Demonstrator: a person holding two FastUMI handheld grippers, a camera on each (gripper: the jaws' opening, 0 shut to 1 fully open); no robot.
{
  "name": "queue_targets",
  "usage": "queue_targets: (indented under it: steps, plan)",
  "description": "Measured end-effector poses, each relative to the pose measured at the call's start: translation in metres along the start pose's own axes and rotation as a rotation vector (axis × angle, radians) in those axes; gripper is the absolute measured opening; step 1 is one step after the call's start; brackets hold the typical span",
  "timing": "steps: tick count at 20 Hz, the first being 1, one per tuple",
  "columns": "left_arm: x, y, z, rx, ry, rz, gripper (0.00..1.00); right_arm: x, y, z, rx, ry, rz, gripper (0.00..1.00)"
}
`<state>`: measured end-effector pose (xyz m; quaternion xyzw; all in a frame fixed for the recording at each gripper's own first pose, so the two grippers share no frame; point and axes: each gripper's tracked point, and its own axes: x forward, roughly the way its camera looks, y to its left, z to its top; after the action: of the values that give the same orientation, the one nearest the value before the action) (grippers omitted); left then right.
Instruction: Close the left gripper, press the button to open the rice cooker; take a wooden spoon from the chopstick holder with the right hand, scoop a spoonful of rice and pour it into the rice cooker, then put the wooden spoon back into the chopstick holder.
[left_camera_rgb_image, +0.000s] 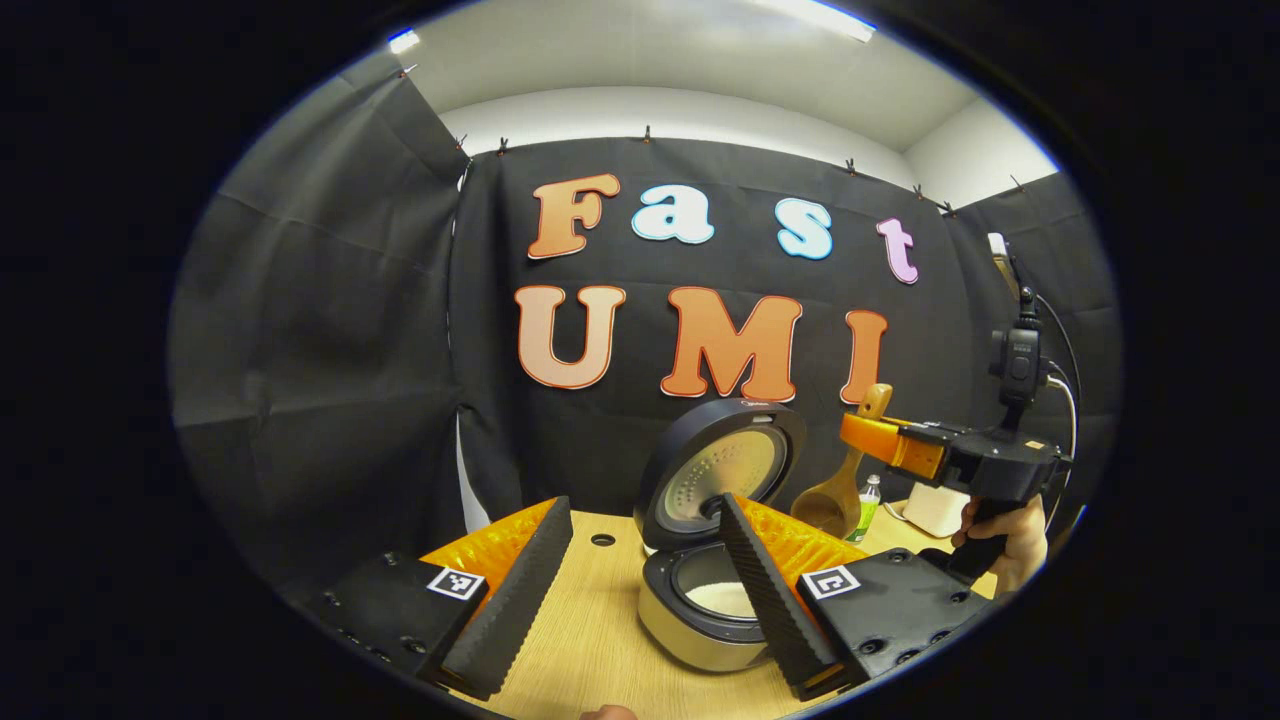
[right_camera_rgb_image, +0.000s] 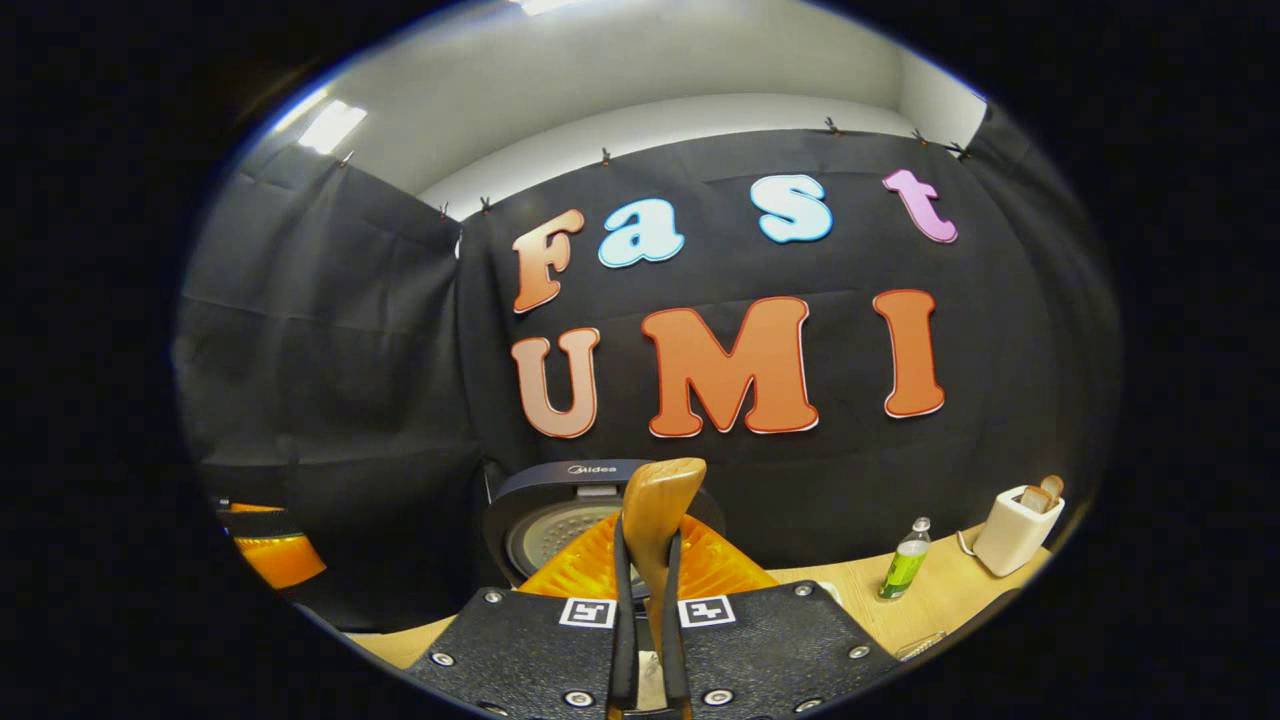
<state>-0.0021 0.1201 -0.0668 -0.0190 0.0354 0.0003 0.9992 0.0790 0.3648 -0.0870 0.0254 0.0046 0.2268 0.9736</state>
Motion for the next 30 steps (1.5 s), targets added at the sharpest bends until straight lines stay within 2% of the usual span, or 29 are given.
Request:
queue_targets:
  steps: [5,8,13,14,19,20,23,27,30]
  plan:
    - [0.001,-0.001,0.0,0.008,-0.001,-0.002,0.98,0.005,0.016,-0.011,-0.112,0.006,0.041,0.08]
    - [0.0,-0.001,0.0,0.005,-0.007,-0.01,0.99,0.007,0.016,-0.02,-0.154,0.021,0.034,0.08]
    - [0.006,0.003,-0.007,-0.01,0.009,0.0,1.0,-0.002,0.001,-0.016,-0.086,0.035,0.02,0.09]
    - [0.009,0.004,-0.008,-0.019,0.012,0.002,0.98,-0.007,-0.006,-0.012,-0.078,0.037,0.013,0.08]
    - [0.008,0.003,-0.002,-0.033,-0.008,0.027,1.0,-0.035,-0.062,0.013,-0.036,0.014,-0.07,0.08]
    - [0.008,0.0,0.0,-0.027,-0.014,0.026,0.97,-0.042,-0.077,0.015,-0.02,0.012,-0.092,0.09]
    - [0.007,-0.015,0.003,-0.022,-0.021,0.004,0.99,-0.063,-0.127,0.015,0.037,0.002,-0.172,0.09]
    - [0.005,-0.041,0.009,-0.043,-0.024,-0.03,0.97,-0.091,-0.187,0.004,0.078,0.0,-0.269,0.09]
    - [0.005,-0.058,0.013,-0.033,-0.035,-0.03,0.97,-0.109,-0.222,-0.014,0.159,0.011,-0.322,0.08]
